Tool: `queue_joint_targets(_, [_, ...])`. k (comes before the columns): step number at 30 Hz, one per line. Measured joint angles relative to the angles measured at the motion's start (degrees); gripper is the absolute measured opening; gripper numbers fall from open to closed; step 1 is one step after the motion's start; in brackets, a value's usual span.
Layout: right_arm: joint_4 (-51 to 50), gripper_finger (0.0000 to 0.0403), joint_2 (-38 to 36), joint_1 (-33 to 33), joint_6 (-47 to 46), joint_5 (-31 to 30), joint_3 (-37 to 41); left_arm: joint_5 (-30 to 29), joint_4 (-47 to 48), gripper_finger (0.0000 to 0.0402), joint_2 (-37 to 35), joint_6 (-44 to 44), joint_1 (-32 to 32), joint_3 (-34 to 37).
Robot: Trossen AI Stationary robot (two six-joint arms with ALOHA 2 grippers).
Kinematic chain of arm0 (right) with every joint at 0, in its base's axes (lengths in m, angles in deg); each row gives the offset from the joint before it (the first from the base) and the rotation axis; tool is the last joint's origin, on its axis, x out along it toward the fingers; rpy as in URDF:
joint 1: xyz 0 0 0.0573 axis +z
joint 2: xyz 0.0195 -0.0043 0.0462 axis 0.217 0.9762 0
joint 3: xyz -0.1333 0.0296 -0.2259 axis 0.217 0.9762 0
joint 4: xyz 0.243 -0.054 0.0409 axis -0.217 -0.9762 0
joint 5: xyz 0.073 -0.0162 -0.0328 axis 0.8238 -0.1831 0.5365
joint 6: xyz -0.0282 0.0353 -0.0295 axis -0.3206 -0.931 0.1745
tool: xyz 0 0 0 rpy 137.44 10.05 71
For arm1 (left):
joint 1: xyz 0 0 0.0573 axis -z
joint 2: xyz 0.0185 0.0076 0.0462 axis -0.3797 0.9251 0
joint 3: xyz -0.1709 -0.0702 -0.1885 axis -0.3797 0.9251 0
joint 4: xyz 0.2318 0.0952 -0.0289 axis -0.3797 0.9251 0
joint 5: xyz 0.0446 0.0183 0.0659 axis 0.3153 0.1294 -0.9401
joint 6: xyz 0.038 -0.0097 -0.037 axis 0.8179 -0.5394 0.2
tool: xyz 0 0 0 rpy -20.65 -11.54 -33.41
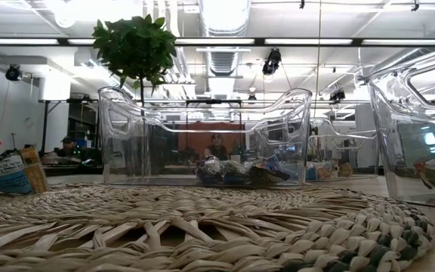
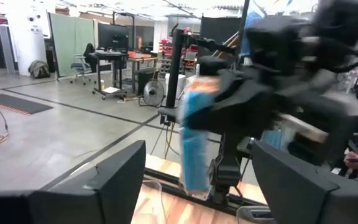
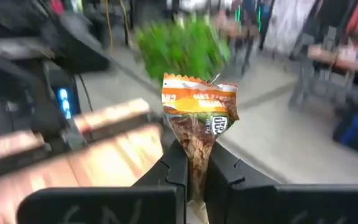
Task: Pick and place Granola Bars by type
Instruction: Put the yellow granola bar into the top transparent bin
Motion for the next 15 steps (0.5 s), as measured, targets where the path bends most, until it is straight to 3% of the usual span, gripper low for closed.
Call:
queue_joint_targets(3, [-10.7, 0.0011, -1.9, -3.6, -5.7, 4.6, 0.0, 0.0, 0.7, 0.0275, 0.0, 0.0, -0.3, 0.0])
queue_joint_targets(6, [-15.6, 0.0011, -2.8, -7.6, -5.3, 8.7, 0.4, 0.3, 2.1, 0.0275, 0.0, -0.3, -1.0, 0.0])
queue_joint_targets(15, [-15.8, 0.0010, -6.3, -20.3, -1.4, 21.0, 7.9, 0.5, 3.0, 0.0275, 0.1, -0.9, -1.9, 0.0])
